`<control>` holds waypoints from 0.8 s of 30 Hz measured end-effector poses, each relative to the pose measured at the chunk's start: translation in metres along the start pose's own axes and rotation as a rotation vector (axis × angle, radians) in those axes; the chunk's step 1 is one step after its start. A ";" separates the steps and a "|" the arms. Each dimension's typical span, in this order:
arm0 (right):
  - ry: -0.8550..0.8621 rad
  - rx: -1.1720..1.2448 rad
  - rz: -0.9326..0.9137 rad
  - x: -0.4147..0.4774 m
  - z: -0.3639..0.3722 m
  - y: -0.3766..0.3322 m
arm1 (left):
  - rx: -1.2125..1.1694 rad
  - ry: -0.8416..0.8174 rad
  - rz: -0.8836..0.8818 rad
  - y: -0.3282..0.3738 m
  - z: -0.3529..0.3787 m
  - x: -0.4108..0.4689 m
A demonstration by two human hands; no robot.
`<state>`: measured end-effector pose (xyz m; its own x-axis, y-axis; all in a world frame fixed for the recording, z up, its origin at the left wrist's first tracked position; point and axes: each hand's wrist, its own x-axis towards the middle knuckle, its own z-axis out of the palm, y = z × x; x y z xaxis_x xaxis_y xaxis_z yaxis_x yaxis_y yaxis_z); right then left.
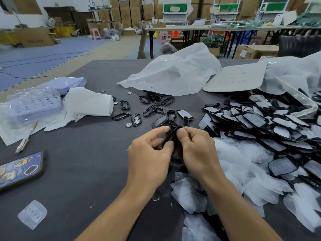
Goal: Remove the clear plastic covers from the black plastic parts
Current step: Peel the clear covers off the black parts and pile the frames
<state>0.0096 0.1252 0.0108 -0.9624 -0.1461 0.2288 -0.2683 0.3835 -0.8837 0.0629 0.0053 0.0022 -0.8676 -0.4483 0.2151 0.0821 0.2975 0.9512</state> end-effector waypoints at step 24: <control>-0.104 0.354 0.079 -0.003 0.000 -0.002 | -0.197 -0.179 -0.237 -0.002 -0.006 0.012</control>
<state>0.0129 0.1251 0.0123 -0.9654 -0.2272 0.1278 -0.1450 0.0610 -0.9875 0.0556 -0.0054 0.0046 -0.9447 -0.3253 -0.0422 -0.0540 0.0272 0.9982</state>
